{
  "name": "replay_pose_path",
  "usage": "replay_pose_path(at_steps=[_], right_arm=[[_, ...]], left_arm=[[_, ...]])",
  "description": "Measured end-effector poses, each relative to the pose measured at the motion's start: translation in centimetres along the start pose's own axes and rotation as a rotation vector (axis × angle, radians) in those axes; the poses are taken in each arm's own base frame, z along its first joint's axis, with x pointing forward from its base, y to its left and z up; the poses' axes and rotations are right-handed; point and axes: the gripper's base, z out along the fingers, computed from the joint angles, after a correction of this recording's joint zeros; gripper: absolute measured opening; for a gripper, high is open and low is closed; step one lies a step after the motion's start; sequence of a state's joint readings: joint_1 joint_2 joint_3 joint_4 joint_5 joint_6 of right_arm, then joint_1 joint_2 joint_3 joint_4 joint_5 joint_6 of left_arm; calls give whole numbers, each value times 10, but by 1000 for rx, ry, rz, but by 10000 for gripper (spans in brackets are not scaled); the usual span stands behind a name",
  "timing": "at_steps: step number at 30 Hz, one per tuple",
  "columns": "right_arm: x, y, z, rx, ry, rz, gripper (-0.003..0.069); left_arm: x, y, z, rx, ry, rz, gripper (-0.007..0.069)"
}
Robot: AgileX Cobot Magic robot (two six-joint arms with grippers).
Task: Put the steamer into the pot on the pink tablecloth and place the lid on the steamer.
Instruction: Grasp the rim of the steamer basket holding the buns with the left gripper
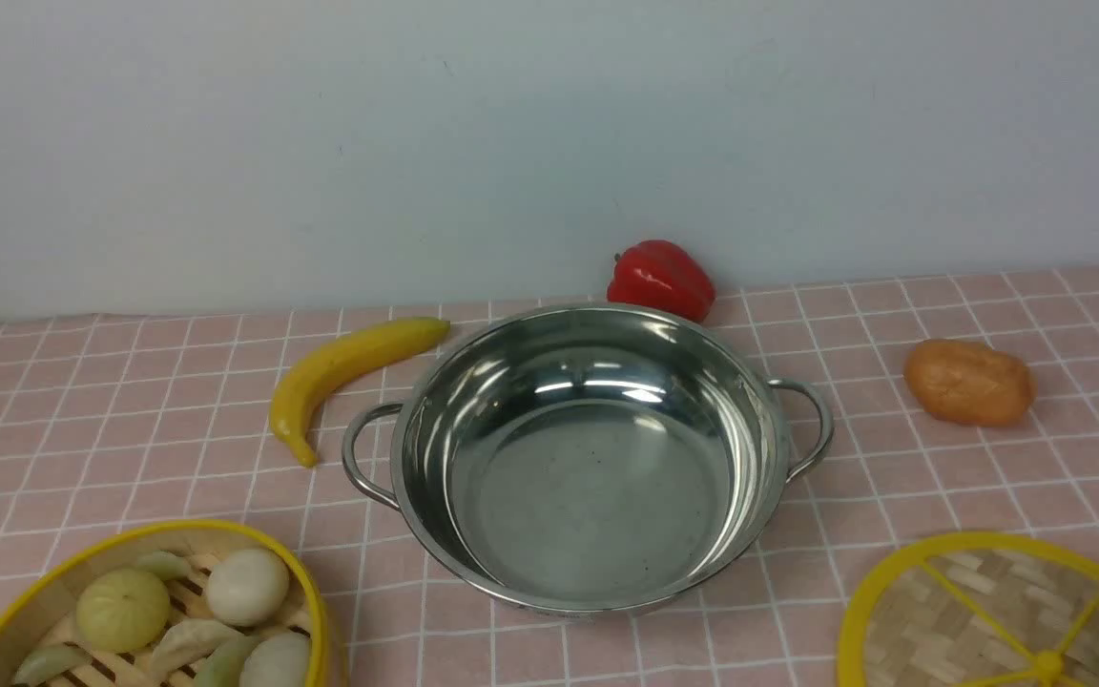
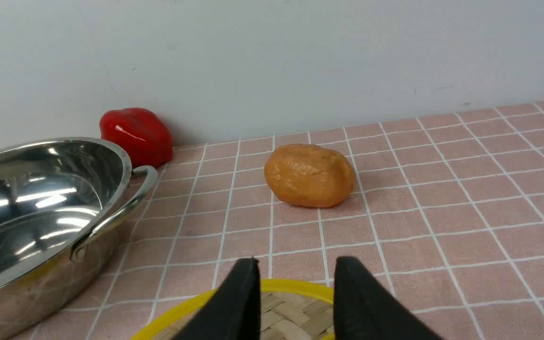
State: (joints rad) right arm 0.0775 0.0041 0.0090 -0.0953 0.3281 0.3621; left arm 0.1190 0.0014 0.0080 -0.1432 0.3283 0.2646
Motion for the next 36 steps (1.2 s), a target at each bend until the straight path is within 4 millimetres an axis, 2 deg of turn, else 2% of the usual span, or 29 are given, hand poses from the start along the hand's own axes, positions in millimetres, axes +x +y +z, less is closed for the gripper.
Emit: replay_pose_path(at_steps=[27,33,36], right_arm=[[0,0,0,0,0,0,240],[0,0,0,0,0,0,240],[0,0,0,0,0,0,240]], left_arm=[[0,0,0,0,0,0,243],[-3,2,0,-25,-32,106,243],[-9,2,-1,-26,-101,19,243]])
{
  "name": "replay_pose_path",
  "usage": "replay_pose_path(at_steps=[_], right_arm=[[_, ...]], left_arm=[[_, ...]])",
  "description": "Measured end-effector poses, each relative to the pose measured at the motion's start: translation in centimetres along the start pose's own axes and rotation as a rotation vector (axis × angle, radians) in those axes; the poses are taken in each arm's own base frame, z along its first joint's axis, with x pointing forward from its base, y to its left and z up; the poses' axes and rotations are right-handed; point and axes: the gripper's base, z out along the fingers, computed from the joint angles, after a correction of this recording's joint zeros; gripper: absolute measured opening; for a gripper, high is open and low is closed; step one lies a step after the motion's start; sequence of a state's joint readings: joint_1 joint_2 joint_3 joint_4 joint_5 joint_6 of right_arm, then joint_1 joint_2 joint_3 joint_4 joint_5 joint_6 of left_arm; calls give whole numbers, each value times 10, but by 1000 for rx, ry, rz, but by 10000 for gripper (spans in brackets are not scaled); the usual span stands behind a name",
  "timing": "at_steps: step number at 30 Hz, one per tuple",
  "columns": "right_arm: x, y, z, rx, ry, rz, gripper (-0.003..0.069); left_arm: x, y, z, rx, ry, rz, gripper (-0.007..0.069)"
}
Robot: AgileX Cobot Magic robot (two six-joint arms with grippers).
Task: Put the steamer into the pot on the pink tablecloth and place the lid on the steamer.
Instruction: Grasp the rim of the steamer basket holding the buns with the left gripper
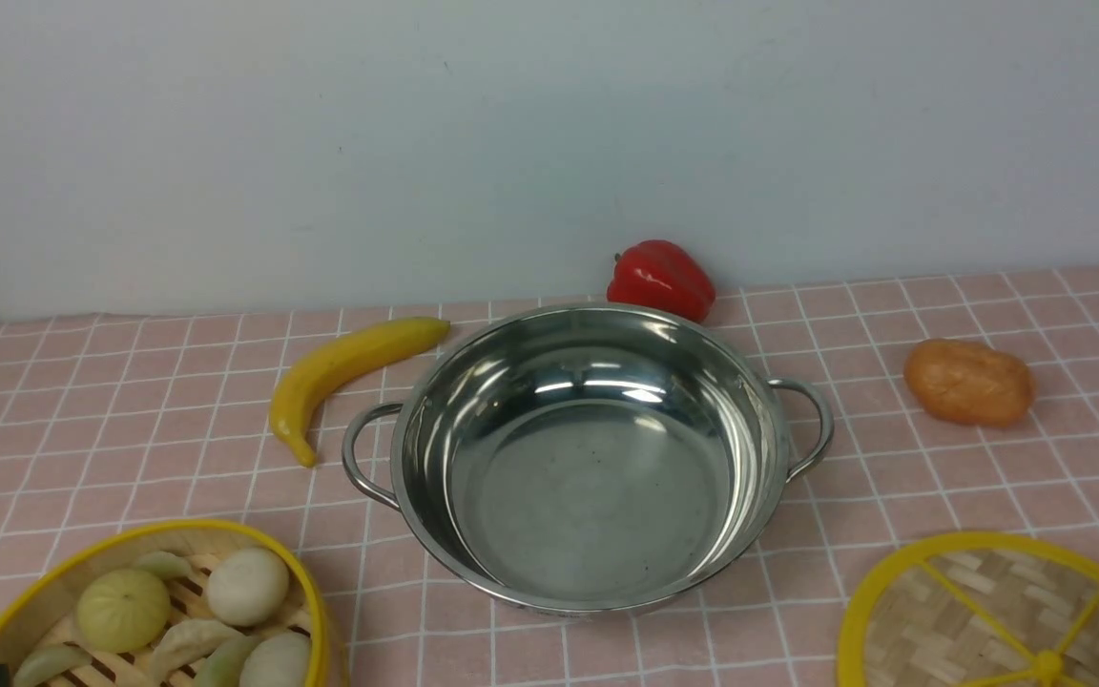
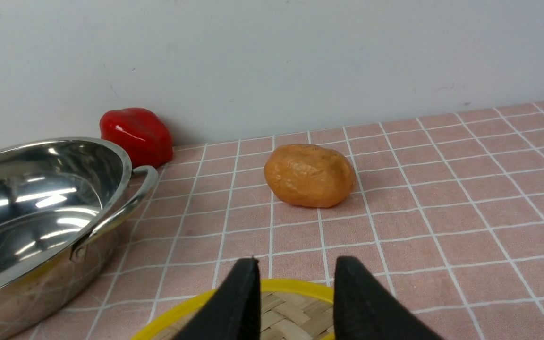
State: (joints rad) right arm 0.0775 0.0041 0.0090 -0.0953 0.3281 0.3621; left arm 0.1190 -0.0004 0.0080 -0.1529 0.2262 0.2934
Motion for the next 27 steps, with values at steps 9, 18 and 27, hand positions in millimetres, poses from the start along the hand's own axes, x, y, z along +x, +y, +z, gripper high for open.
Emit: replay_pose_path(at_steps=[9,18,27], right_arm=[[0,0,0,0,0,0,240],[0,0,0,0,0,0,240],[0,0,0,0,0,0,240]], left_arm=[[-20,7,-3,-2,-241,-608,243],[-35,2,-8,65,-183,-583,243],[-114,-11,-28,328,240,-82,243]])
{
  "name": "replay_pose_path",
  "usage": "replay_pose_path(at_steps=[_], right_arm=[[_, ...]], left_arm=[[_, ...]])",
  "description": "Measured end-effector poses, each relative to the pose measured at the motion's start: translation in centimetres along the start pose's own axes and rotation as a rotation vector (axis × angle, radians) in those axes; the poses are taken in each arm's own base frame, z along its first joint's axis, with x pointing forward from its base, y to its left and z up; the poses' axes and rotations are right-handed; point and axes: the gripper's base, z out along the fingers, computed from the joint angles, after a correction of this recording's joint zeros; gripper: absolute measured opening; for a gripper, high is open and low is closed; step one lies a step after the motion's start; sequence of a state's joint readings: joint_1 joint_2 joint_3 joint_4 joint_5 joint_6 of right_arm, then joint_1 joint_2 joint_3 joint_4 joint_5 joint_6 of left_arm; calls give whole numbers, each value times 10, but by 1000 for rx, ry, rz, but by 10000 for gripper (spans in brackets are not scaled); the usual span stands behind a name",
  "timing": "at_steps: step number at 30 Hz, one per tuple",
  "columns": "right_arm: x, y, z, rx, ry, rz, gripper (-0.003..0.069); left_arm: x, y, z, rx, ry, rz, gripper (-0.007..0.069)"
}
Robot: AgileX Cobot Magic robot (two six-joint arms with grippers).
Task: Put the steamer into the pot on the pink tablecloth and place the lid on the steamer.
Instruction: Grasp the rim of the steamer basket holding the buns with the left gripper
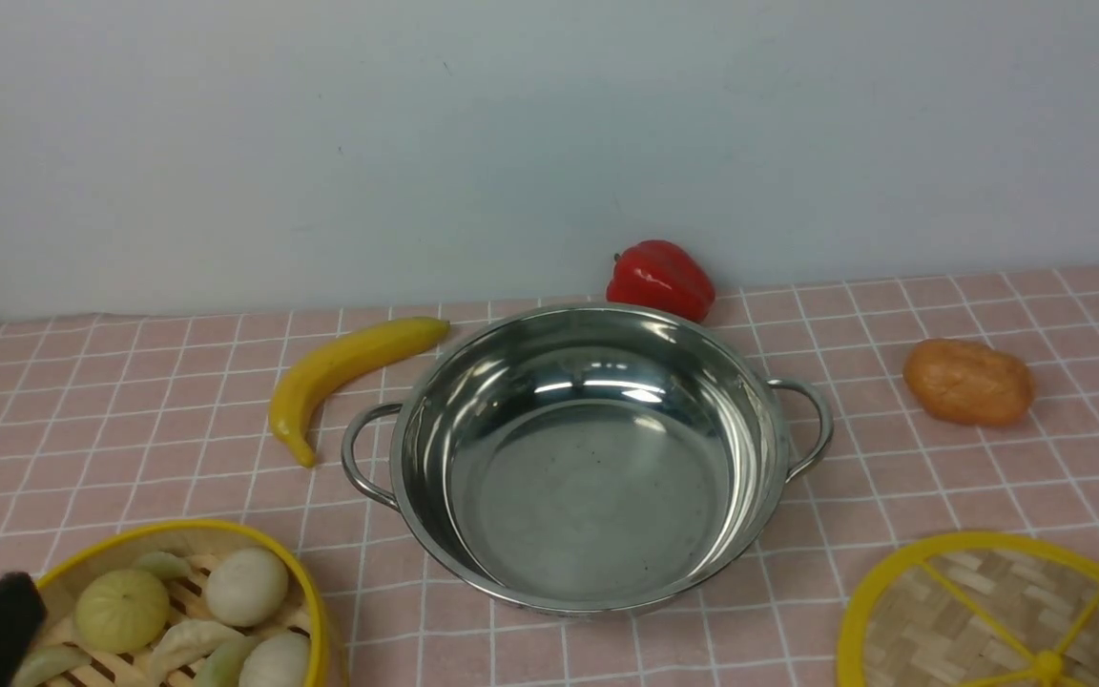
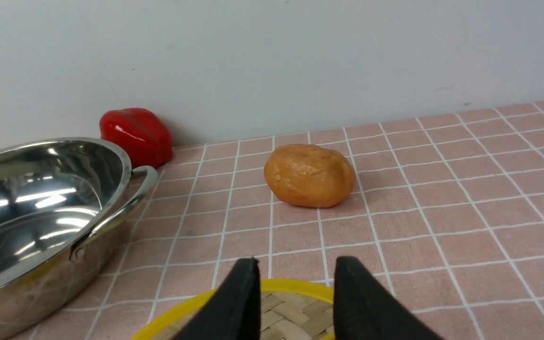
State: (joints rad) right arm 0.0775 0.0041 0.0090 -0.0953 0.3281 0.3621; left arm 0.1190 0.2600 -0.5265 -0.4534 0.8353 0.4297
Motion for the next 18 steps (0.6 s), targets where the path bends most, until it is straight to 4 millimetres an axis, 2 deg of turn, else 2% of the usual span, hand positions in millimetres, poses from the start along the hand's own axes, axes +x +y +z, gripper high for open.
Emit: replay_pose_path(at_steps=[1,3,5,7,8,15,18], right_arm=[[0,0,0,0,0,0,240],[0,0,0,0,0,0,240],[0,0,0,0,0,0,240],[0,0,0,0,0,0,240],[0,0,0,0,1,0,240],[0,0,0,0,1,0,240],[0,0,0,0,1,0,240]], left_arm=[[2,0,2,6,30,19,243],[-1,3,6,92,323,280,243],[-1,9,18,161,468,372,243],[0,11,25,196,520,392,243],[1,14,37,242,585,399,243],[8,27,78,334,794,410,245],[15,27,97,396,883,427,270]])
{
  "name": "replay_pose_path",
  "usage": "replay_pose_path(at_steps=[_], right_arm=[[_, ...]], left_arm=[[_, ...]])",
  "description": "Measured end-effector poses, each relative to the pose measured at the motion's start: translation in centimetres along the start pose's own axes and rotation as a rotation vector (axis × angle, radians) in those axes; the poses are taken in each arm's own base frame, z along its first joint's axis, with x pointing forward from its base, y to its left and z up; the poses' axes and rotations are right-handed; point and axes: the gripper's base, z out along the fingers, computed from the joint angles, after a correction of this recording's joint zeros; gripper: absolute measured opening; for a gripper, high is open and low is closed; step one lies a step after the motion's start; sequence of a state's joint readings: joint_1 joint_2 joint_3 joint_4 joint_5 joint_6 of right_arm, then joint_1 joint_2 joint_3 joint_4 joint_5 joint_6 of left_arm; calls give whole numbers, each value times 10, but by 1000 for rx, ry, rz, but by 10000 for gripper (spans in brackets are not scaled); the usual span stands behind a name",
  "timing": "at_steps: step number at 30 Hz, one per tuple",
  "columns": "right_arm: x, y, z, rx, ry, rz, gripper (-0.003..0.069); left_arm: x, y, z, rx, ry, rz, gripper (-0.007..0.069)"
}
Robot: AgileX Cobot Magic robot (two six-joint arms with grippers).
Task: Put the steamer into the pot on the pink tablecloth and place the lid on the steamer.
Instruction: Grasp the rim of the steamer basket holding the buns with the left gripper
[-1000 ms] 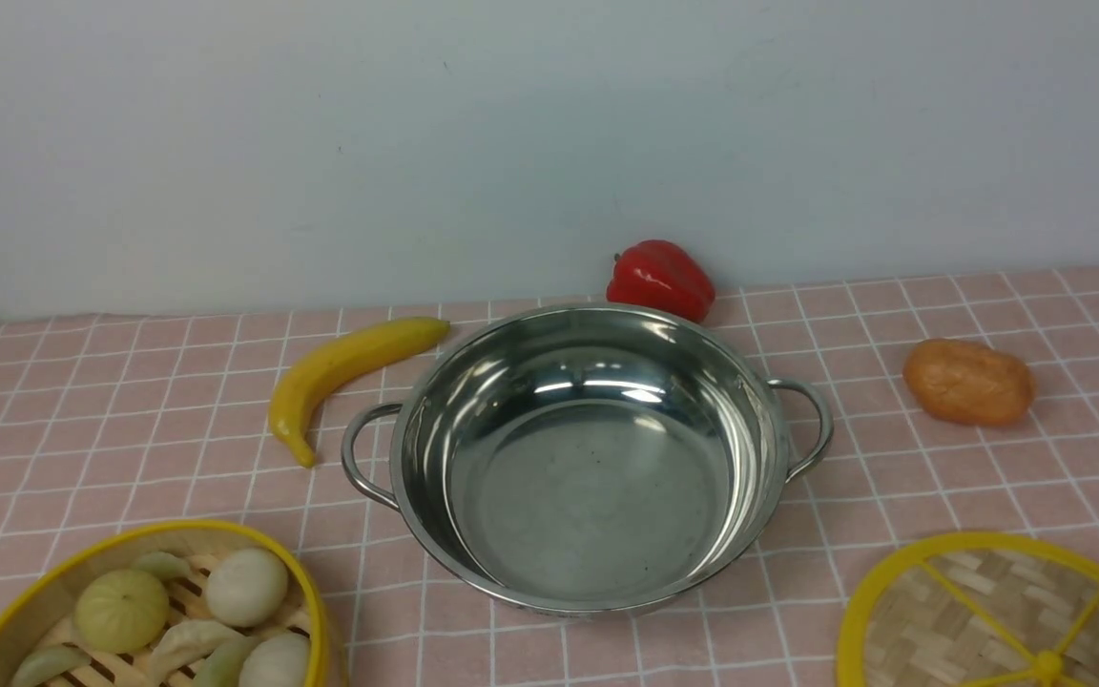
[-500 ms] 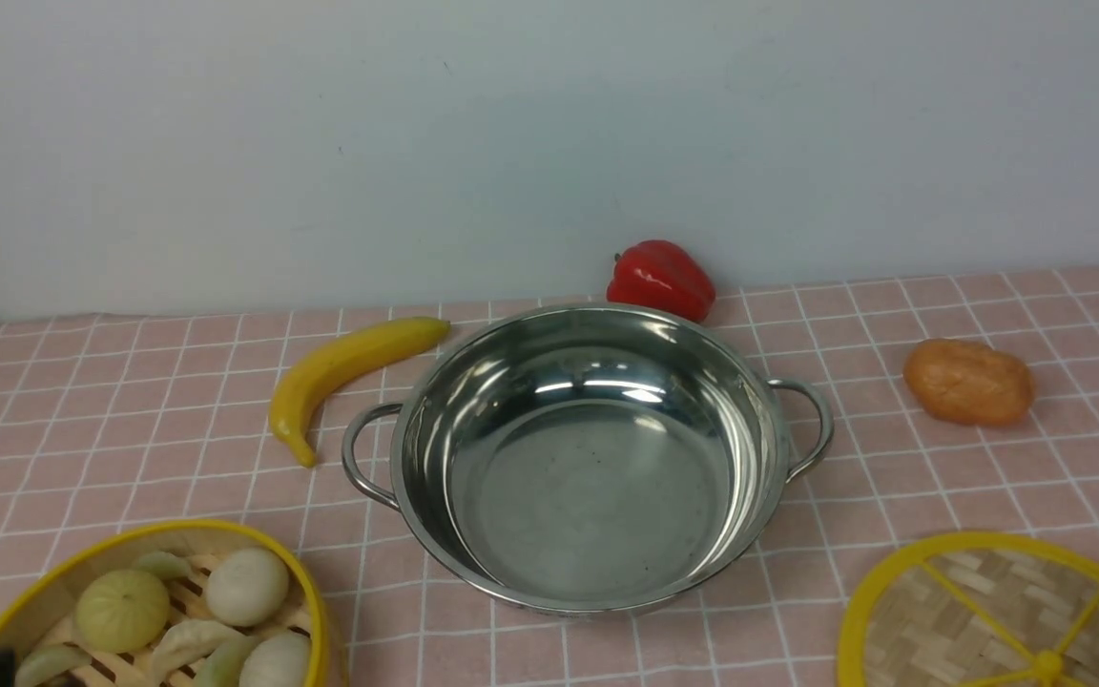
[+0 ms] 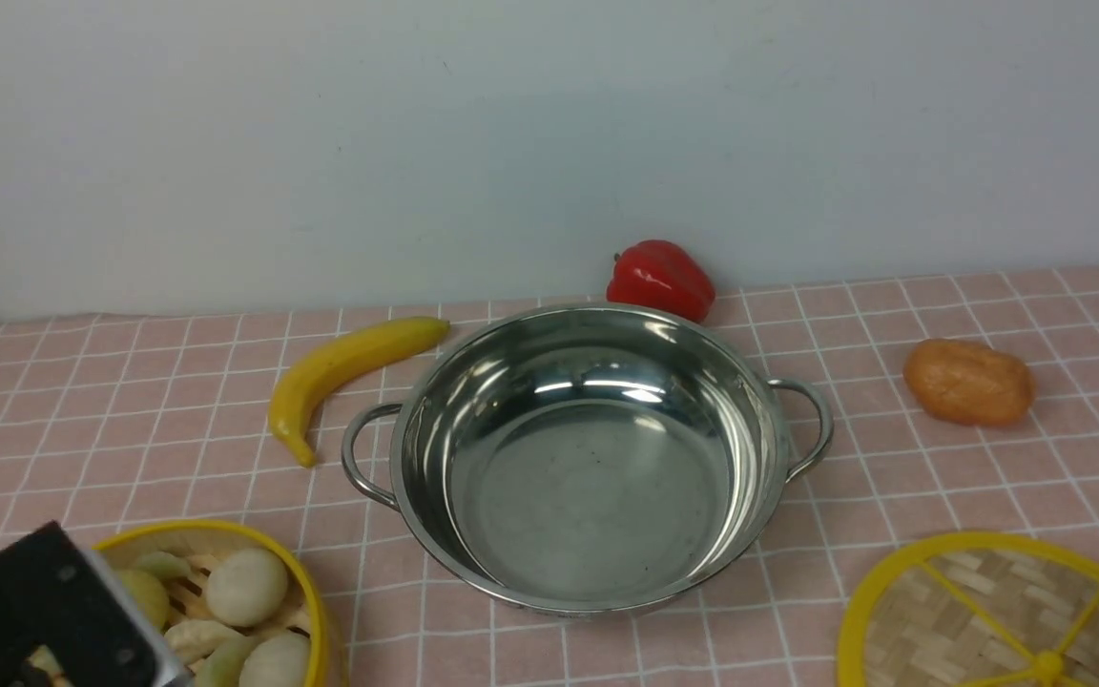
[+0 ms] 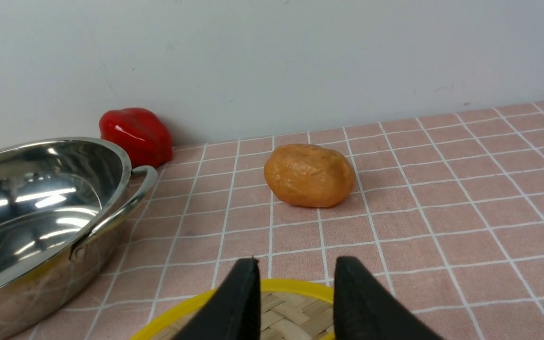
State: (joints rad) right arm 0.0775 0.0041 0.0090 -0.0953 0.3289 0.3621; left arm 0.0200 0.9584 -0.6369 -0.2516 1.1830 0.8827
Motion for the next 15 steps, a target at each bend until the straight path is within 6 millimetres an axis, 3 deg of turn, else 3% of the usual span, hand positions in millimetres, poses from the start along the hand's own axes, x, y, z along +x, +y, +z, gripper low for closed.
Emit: replay_pose_path(at_steps=[7,15], right_arm=[[0,0,0,0,0,0,240],[0,0,0,0,0,0,240]], left_arm=[[-18,10,39,127,176,84,367],[-34,28,80,144,192,49,365]])
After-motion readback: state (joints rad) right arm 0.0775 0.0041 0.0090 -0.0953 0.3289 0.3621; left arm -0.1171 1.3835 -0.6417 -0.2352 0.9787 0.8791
